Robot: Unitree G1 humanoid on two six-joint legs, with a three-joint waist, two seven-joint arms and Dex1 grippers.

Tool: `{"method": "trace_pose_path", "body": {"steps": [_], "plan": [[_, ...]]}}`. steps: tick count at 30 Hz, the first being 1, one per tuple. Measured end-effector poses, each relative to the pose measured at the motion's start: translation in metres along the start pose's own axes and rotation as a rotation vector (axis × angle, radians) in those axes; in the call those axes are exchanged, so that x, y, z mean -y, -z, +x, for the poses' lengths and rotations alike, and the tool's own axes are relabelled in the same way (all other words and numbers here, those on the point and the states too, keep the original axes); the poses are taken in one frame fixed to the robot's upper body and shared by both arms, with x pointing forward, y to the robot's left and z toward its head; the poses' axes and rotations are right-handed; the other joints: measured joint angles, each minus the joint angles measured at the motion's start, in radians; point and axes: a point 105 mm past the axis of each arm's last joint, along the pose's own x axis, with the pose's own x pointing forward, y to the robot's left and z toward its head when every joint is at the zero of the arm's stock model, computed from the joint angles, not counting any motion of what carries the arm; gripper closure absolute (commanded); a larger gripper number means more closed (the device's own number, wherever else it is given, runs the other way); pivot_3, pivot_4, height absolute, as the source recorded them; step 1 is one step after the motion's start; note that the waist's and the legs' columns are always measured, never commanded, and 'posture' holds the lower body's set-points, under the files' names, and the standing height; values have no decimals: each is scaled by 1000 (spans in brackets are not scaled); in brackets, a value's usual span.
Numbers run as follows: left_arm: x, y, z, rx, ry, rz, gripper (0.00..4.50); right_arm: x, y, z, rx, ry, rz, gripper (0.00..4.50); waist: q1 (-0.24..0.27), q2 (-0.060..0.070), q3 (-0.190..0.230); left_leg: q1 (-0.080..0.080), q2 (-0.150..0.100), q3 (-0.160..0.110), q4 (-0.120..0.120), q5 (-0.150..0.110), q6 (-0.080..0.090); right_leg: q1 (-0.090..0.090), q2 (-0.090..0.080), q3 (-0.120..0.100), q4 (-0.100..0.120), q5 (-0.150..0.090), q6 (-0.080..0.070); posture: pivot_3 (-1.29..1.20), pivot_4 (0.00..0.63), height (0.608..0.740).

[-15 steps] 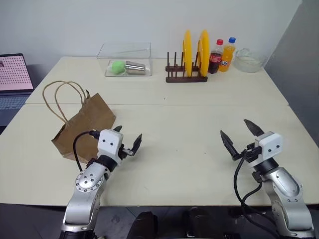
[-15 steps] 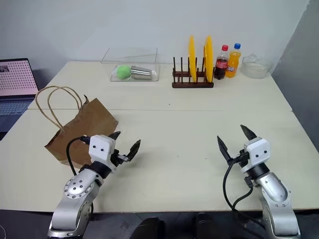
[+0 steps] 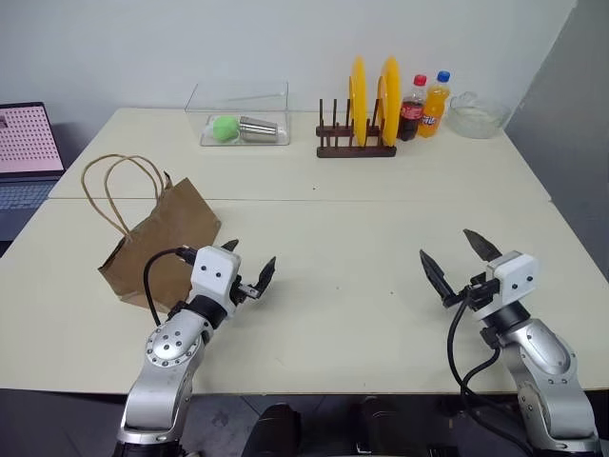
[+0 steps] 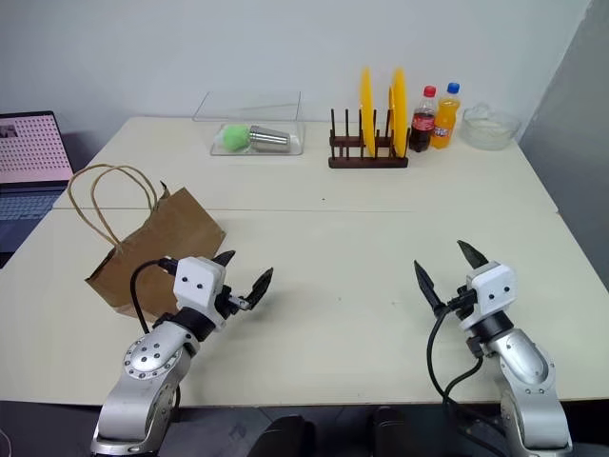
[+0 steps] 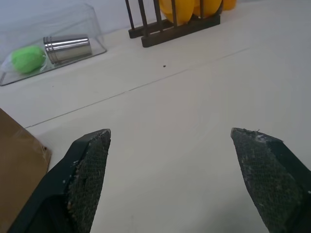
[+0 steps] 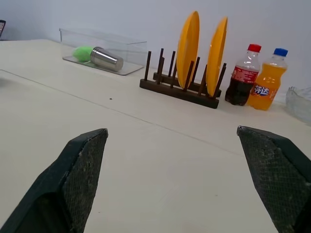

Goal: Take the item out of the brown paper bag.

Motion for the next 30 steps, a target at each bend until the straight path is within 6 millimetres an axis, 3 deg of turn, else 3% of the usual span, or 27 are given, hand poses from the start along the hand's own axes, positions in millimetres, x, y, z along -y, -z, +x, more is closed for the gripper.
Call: {"method": "trace_pose_path", "body": {"steps": [11, 15, 17, 22, 27, 30], "plan": [[-2, -5, 5, 5, -15, 1, 348, -4, 1, 2, -9, -30, 11, 0, 0, 0, 0, 0, 0, 0, 0, 0, 0, 0, 0, 0, 0, 0, 0, 0, 150, 740], [-4, -15, 3, 31, -37, 14, 348, -10, -3, 12, 0, -80, 37, 0, -1, 0, 0, 0, 0, 0, 0, 0, 0, 0, 0, 0, 0, 0, 0, 0, 150, 740], [-12, -21, 0, 47, -77, 14, 348, -16, -14, 23, 30, -136, 66, 0, -4, 0, 1, 0, 0, 0, 0, 0, 0, 0, 0, 0, 0, 0, 0, 0, 150, 740], [-29, -35, -18, 75, -147, -10, 348, -35, -63, 51, 144, -376, 96, 0, -2, 0, 1, -1, 0, -1, 0, 0, 0, 0, 0, -1, -1, 0, 0, 0, 150, 740], [-38, -46, -45, 32, -115, -20, 348, -57, -93, 56, 169, -654, 119, 0, -2, -2, 3, -2, 0, -3, 0, 0, 0, -1, 0, -3, -2, 0, 0, 0, 150, 740], [-49, -57, -58, 13, -94, -35, 348, -63, -99, 56, 166, -747, 124, 0, 0, -2, 3, -2, 0, -5, 0, 0, 0, 0, 0, -4, -3, 0, 0, 0, 150, 740]]}}
